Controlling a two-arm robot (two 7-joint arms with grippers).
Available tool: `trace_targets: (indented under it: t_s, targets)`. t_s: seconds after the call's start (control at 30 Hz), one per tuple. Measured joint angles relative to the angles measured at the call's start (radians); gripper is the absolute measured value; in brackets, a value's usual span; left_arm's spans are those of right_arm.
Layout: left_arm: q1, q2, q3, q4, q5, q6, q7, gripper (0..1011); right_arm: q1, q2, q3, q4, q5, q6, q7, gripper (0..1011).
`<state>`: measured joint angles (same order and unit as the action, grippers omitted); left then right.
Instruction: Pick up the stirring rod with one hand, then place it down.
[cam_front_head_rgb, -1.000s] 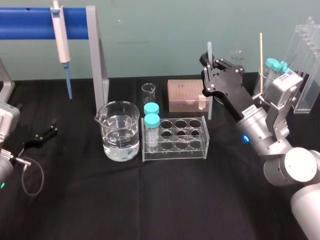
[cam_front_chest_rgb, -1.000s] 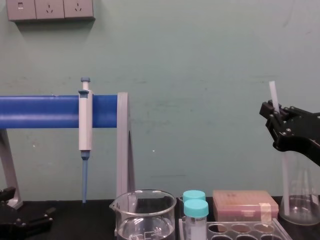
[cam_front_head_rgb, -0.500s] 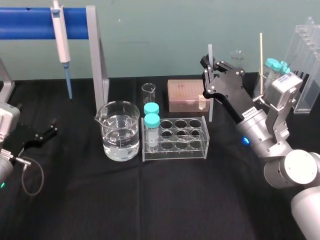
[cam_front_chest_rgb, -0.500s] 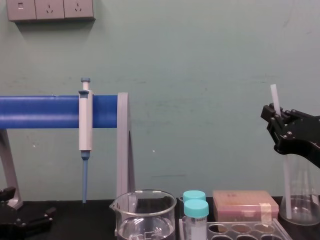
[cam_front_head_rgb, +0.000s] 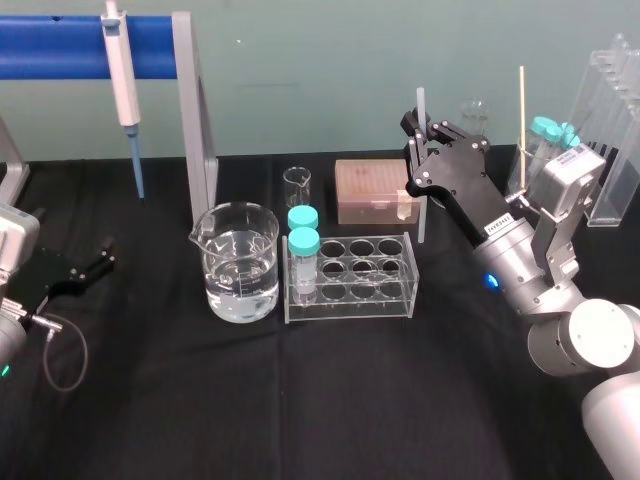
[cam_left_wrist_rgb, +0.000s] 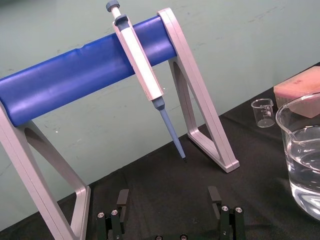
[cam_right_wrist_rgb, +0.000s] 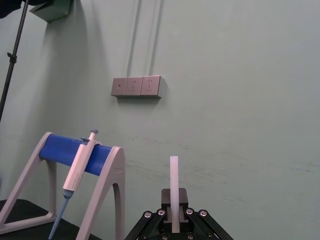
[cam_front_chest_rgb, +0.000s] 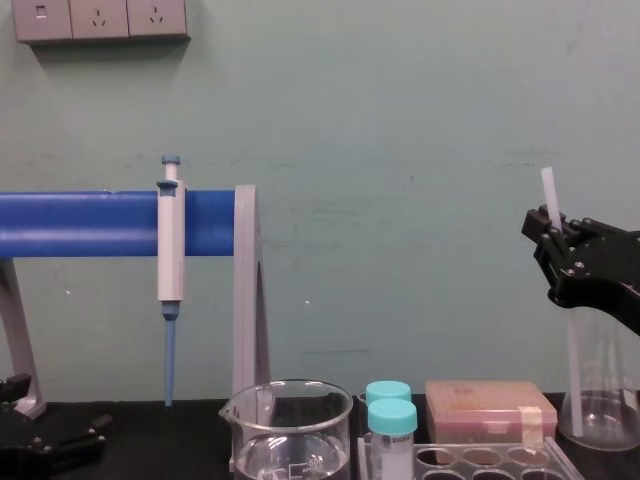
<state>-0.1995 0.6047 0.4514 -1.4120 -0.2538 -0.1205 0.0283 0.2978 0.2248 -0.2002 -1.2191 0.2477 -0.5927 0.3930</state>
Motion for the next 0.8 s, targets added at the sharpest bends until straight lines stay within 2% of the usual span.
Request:
trace_targets:
  t_s: [0.8]
  targets:
    - [0.0, 0.0, 0.0, 0.0, 0.0, 0.0, 0.0, 1000, 0.001, 0.001, -0.001, 0.001, 0.001, -0.002, 0.002, 66]
